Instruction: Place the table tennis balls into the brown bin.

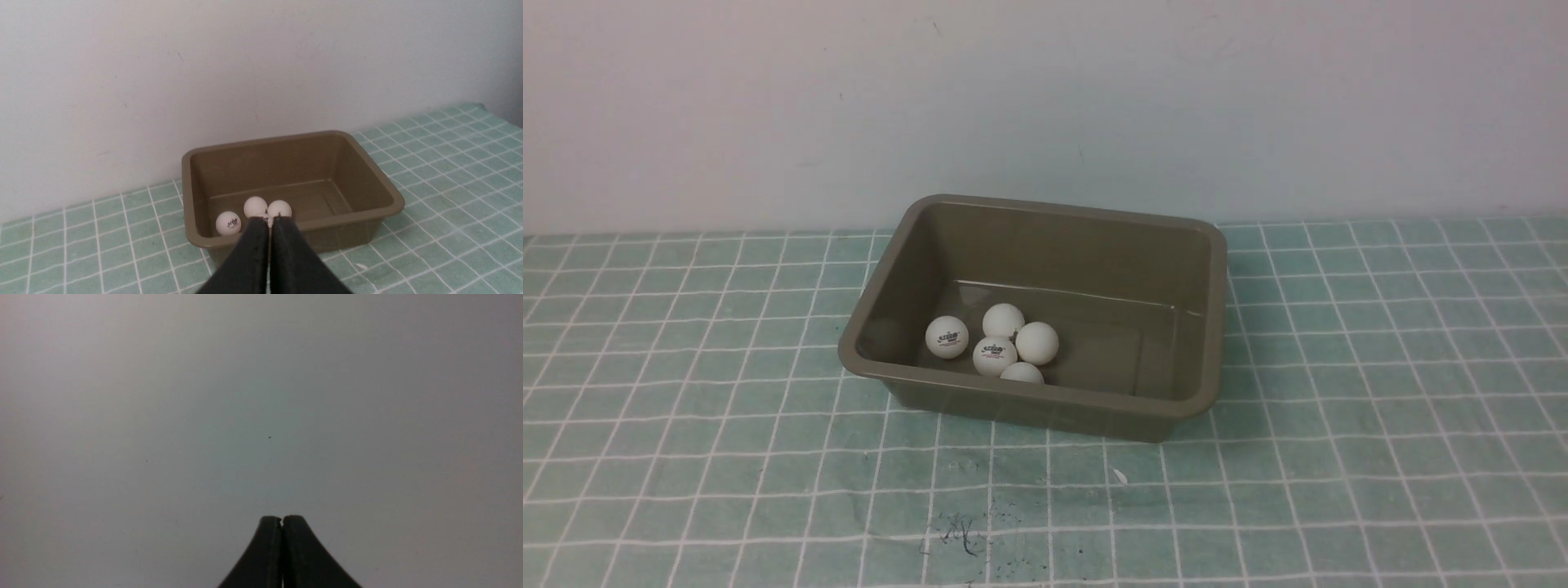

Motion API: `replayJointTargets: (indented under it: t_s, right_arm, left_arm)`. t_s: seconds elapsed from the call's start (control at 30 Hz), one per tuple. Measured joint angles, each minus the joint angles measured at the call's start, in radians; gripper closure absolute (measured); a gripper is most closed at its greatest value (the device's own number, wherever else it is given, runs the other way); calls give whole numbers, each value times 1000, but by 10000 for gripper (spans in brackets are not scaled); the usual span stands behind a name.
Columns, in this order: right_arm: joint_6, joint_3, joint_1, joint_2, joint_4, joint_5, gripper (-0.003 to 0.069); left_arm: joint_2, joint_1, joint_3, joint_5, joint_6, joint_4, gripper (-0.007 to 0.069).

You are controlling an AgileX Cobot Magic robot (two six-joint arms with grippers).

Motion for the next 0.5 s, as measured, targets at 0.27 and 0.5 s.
replayJointTargets:
  t_s: [0.27, 0.5]
  right_arm:
    - [0, 0, 0, 0, 0, 5, 669]
    - [0, 0, 0, 0, -2, 5, 669]
  left_arm:
    - [-121, 0, 82, 20, 0, -29, 629]
    - [-121, 0, 95, 72, 10, -21, 629]
